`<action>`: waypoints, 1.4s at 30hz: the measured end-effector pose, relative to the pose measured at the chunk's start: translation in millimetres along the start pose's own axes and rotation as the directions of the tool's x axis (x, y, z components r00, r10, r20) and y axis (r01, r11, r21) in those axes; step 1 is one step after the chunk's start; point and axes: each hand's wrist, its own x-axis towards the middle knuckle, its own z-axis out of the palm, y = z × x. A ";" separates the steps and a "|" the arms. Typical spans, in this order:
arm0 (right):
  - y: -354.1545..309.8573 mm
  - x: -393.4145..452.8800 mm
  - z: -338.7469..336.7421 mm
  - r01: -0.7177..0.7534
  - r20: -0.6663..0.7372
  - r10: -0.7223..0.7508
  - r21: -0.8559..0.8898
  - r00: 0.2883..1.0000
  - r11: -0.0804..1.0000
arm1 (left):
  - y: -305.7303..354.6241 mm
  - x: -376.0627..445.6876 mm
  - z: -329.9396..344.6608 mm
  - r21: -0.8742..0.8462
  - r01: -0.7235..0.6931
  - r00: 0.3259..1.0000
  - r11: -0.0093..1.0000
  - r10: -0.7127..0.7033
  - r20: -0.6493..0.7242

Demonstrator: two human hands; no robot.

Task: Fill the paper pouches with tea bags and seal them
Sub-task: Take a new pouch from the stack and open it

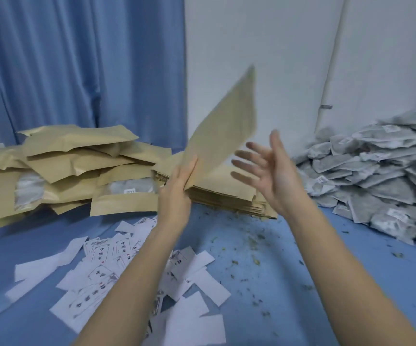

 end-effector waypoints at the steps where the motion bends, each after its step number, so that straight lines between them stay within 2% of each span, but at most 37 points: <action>1: -9.9 -6.7 -4.1 0.022 -0.005 -0.021 0.045 1.000 0.999 | -1.6 -6.8 -5.0 0.134 -0.063 0.998 0.989 0.061 0.022; 3: -15.5 -19.0 -13.4 0.076 -0.100 -0.079 -0.035 0.992 0.997 | -6.2 -21.0 -9.7 0.327 -0.122 0.992 0.937 0.119 0.031; 6: 1.7 -33.9 -27.9 0.027 -0.327 -0.111 -0.251 0.939 0.968 | -9.9 -44.6 -8.1 0.444 -0.146 0.989 0.884 0.144 0.037; 8: 21.3 -39.7 -40.7 -0.051 -0.412 -0.088 -0.315 0.907 0.948 | -8.9 -58.7 -2.7 0.550 -0.140 0.985 0.823 0.060 0.160; 10: 38.4 -46.4 -51.8 -0.126 -0.461 -0.049 -0.341 0.886 0.932 | -2.4 -66.4 4.8 0.599 -0.069 0.933 0.797 -0.160 0.321; 12: 51.6 -50.5 -60.1 -0.160 -0.479 -0.006 -0.304 0.878 0.939 | 10.2 -70.7 12.7 0.482 0.109 0.784 0.869 -0.373 0.496; 13: 55.9 -52.6 -61.9 -0.166 -0.479 0.022 -0.261 0.878 0.951 | 18.8 -71.5 16.1 0.359 0.202 0.707 0.911 -0.390 0.590; 14: 59.0 -54.5 -63.6 -0.171 -0.470 0.053 -0.212 0.881 0.962 | 29.4 -72.0 19.2 0.196 0.303 0.666 0.933 -0.354 0.657; 15: 60.5 -56.9 -64.8 -0.179 -0.450 0.081 -0.181 0.889 0.967 | 40.9 -71.5 22.1 0.001 0.400 0.673 0.917 -0.294 0.679; 17: 59.9 -62.1 -66.7 -0.191 -0.374 0.116 -0.170 0.920 0.967 | 65.4 -67.3 30.9 -0.311 0.513 0.759 0.800 -0.254 0.599; 18: 58.6 -64.4 -67.4 -0.182 -0.332 0.120 -0.160 0.936 0.970 | 77.3 -63.4 36.6 -0.395 0.528 0.792 0.752 -0.268 0.549; 20: 56.0 -68.0 -67.6 -0.143 -0.284 0.105 -0.117 0.953 0.983 | 96.3 -56.4 50.0 -0.454 0.537 0.814 0.711 -0.297 0.498; 23: 53.1 -66.6 -67.4 -0.126 -0.267 0.111 -0.039 0.957 0.991 | 111.3 -52.7 70.2 -0.435 0.504 0.849 0.746 -0.334 0.410; 28: 47.7 -61.4 -69.3 -0.218 -0.177 0.231 0.087 0.957 0.972 | 114.0 -57.5 85.7 -0.479 0.467 0.884 0.743 -0.389 0.257; 32: 53.4 -58.9 -66.7 -0.227 -0.145 0.240 0.102 0.960 0.969 | 115.9 -61.1 85.1 -0.508 0.456 0.887 0.731 -0.419 0.194; 40: 58.4 -63.3 -60.2 -0.277 -0.052 0.285 0.125 0.957 0.953 | 103.6 -57.0 81.4 -0.450 0.390 0.904 0.803 -0.427 0.023; 42: 57.0 -65.9 -55.5 -0.231 -0.080 0.234 0.049 0.969 0.972 | 102.3 -60.1 84.7 -0.430 0.363 0.914 0.827 -0.405 -0.008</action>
